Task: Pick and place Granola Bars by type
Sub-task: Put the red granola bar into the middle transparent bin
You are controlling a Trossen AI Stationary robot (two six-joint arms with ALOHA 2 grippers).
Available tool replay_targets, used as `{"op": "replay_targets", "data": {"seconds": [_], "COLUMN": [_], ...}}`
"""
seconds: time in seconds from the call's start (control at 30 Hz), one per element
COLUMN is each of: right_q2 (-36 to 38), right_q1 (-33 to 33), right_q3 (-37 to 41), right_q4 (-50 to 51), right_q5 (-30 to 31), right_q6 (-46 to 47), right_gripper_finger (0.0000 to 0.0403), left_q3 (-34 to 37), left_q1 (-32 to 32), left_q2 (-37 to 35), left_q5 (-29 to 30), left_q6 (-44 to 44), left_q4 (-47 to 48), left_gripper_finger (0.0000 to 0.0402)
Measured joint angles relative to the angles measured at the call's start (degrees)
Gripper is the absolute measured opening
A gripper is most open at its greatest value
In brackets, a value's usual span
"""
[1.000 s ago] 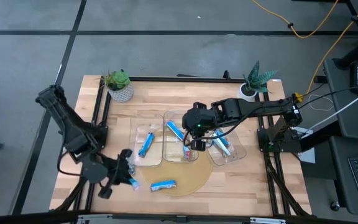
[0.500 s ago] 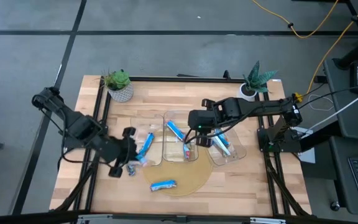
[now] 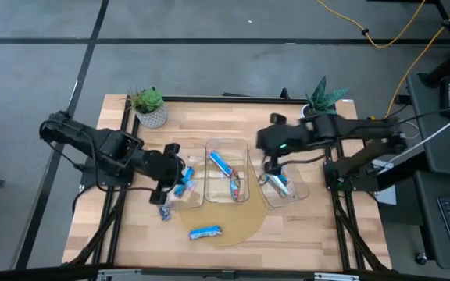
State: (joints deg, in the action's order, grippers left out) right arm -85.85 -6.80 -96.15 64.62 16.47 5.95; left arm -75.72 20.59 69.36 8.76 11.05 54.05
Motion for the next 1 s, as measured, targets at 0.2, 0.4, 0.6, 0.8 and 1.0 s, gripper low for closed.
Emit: {"op": "replay_targets", "data": {"seconds": [0.2, 0.4, 0.6, 0.8, 1.0], "right_q2": [20.34, 36.69, 49.48, 62.56, 77.23], "right_q1": [3.12, 3.38, 3.49, 8.30, 15.34], "right_q3": [24.91, 42.15, 52.82, 60.25, 67.71], "right_q4": [-21.05, -40.20, -51.10, -52.19, -52.17], "right_q5": [-11.64, -20.65, -21.07, -21.09, -23.38], "right_q6": [0.72, 0.83, -2.31, -3.25, -0.54], "right_gripper_finger": [0.0016, 0.0016, 0.0016, 0.0016, 0.0016], "left_q3": [0.00, 0.00, 0.02, 0.02, 0.00], "left_q1": [-4.49, -10.45, -16.04, -19.42, -20.49], "left_q2": [0.24, 3.31, 7.45, 9.51, 9.82], "left_q5": [-1.41, -6.88, -12.56, -16.88, -17.39], "left_q6": [-3.91, -8.71, -13.17, -15.04, -14.48], "left_q4": [-0.24, -0.45, -6.71, -12.30, -12.27], "left_gripper_finger": [0.0024, 0.0024, 0.0024, 0.0024, 0.0024]}}
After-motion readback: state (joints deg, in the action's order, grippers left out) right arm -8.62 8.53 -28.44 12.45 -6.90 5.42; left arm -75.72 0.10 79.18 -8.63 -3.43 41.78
